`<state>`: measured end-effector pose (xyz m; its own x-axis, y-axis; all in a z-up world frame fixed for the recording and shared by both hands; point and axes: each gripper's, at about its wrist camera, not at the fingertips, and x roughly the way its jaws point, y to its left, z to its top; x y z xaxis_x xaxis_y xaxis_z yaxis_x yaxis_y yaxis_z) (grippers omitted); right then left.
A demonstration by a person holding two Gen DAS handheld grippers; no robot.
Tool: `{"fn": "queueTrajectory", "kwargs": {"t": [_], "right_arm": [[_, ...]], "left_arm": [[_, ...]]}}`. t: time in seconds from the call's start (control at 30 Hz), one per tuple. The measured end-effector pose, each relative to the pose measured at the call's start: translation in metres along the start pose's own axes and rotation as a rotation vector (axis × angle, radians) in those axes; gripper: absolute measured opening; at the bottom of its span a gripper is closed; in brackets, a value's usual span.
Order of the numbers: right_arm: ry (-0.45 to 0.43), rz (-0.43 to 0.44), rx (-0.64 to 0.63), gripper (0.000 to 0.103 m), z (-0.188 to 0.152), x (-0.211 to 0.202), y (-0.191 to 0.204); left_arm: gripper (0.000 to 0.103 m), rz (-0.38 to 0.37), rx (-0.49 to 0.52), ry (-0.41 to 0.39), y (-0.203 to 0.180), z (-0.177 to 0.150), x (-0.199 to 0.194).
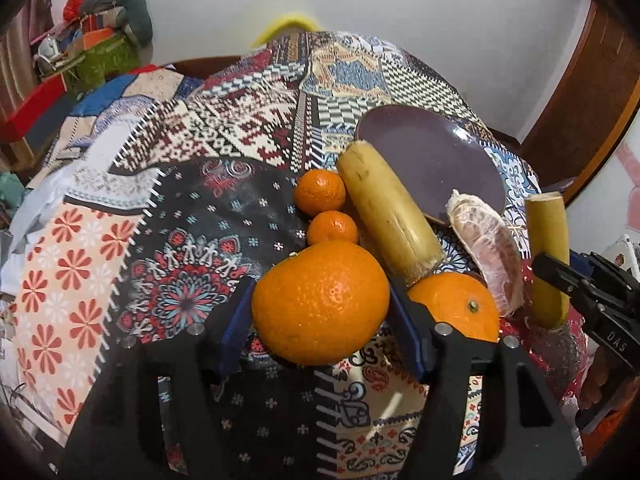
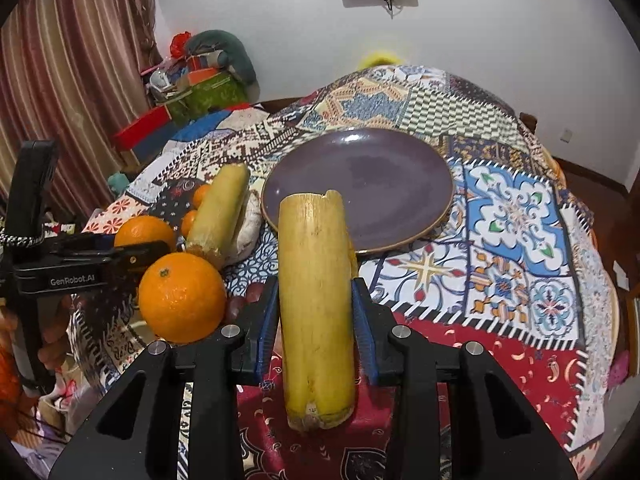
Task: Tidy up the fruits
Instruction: 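Lift the yellow cylinder with the right gripper while the left gripper grasps the large orange, then carry the orange over the plate and release it with the left gripper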
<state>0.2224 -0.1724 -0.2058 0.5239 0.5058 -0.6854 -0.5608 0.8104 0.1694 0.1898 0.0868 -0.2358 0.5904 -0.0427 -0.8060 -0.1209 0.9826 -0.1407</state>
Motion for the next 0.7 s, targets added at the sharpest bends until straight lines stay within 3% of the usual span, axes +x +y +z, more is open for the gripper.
{"fn": "queueTrajectory", "kwargs": {"t": [0.37,0.7], "right_arm": [[-0.069,-0.019,-0.008,0.032,0.016,-0.032,0.002],[-0.143,-0.049,-0.011,0.032,0.032,-0.054,-0.003]], "left_arm": [[0.063,-0.022,0.046,-0.121,-0.026,0.025,-0.039],[0.063,-0.073,0.062,-0.185,-0.057,0.048,-0.047]]}}
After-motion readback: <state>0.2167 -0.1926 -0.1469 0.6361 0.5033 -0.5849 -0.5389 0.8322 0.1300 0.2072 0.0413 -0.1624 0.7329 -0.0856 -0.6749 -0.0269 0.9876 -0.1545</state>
